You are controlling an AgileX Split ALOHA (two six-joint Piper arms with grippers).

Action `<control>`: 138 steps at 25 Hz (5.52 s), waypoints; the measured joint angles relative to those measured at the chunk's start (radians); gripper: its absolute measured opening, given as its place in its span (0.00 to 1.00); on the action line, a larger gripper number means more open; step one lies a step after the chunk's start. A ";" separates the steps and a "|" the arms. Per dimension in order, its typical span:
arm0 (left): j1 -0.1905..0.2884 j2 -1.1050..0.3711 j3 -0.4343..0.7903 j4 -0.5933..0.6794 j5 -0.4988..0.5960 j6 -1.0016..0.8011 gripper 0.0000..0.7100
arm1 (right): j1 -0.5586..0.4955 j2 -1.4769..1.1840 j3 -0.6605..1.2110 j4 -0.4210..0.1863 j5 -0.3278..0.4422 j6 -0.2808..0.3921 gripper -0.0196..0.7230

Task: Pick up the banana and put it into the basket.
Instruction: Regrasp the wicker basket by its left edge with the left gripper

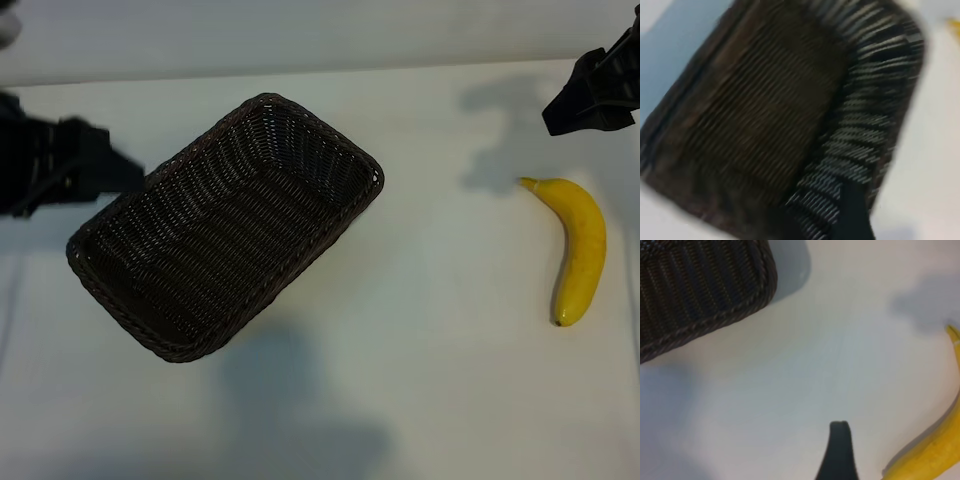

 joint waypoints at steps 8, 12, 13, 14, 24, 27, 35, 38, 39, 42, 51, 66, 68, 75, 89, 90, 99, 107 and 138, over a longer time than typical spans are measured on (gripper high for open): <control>-0.088 -0.161 0.301 0.310 -0.246 -0.539 0.76 | 0.000 0.000 0.000 0.000 0.000 0.000 0.83; -0.088 -0.199 0.353 0.321 -0.266 -0.609 0.76 | 0.000 0.000 0.000 0.000 0.000 0.000 0.83; -0.088 -0.208 0.355 0.321 -0.269 -0.617 0.76 | 0.000 0.000 0.000 0.000 0.000 0.000 0.83; -0.089 -0.217 0.356 0.325 -0.269 -0.625 0.76 | 0.000 0.000 0.000 0.000 0.000 0.000 0.83; -0.089 -0.227 0.374 0.624 -0.288 -0.962 0.76 | 0.000 0.000 0.000 0.000 0.000 -0.001 0.83; -0.089 -0.227 0.393 0.669 -0.306 -1.020 0.76 | 0.000 0.000 0.000 0.000 0.000 -0.001 0.83; -0.089 -0.227 0.478 0.725 -0.325 -1.103 0.77 | 0.000 0.000 0.000 0.000 0.000 -0.001 0.83; -0.089 -0.227 0.513 0.762 -0.371 -1.165 0.77 | 0.000 0.000 0.000 0.000 -0.001 -0.001 0.83; -0.089 -0.226 0.519 0.775 -0.388 -1.184 0.77 | 0.000 0.000 0.000 0.000 -0.001 -0.001 0.83; -0.089 -0.215 0.525 0.798 -0.425 -1.216 0.77 | 0.000 0.000 0.000 0.000 -0.001 -0.001 0.83; -0.089 -0.139 0.526 0.783 -0.494 -1.232 0.77 | 0.000 0.000 0.000 0.000 -0.001 -0.001 0.83; -0.089 -0.064 0.526 0.684 -0.602 -1.255 0.77 | 0.000 0.000 0.000 0.000 -0.002 -0.001 0.83; -0.089 -0.058 0.526 0.678 -0.608 -1.254 0.77 | 0.000 0.000 0.000 0.000 -0.002 -0.001 0.83; -0.089 0.019 0.526 0.664 -0.650 -1.254 0.77 | 0.000 0.000 0.000 0.000 -0.002 -0.003 0.83; -0.089 0.092 0.521 0.623 -0.788 -1.236 0.77 | 0.000 0.000 0.000 0.000 -0.001 -0.004 0.83; -0.091 0.088 0.521 0.623 -0.788 -1.233 0.77 | 0.000 0.000 0.000 0.000 -0.001 -0.004 0.83; -0.122 0.073 0.525 0.613 -0.784 -1.227 0.81 | 0.000 0.000 0.000 0.000 -0.002 -0.004 0.83; -0.138 0.073 0.525 0.578 -0.798 -1.227 0.81 | 0.000 0.000 0.000 0.000 -0.001 -0.004 0.83; -0.138 0.129 0.525 0.581 -0.922 -1.301 0.81 | 0.000 0.000 0.000 0.019 0.007 -0.004 0.83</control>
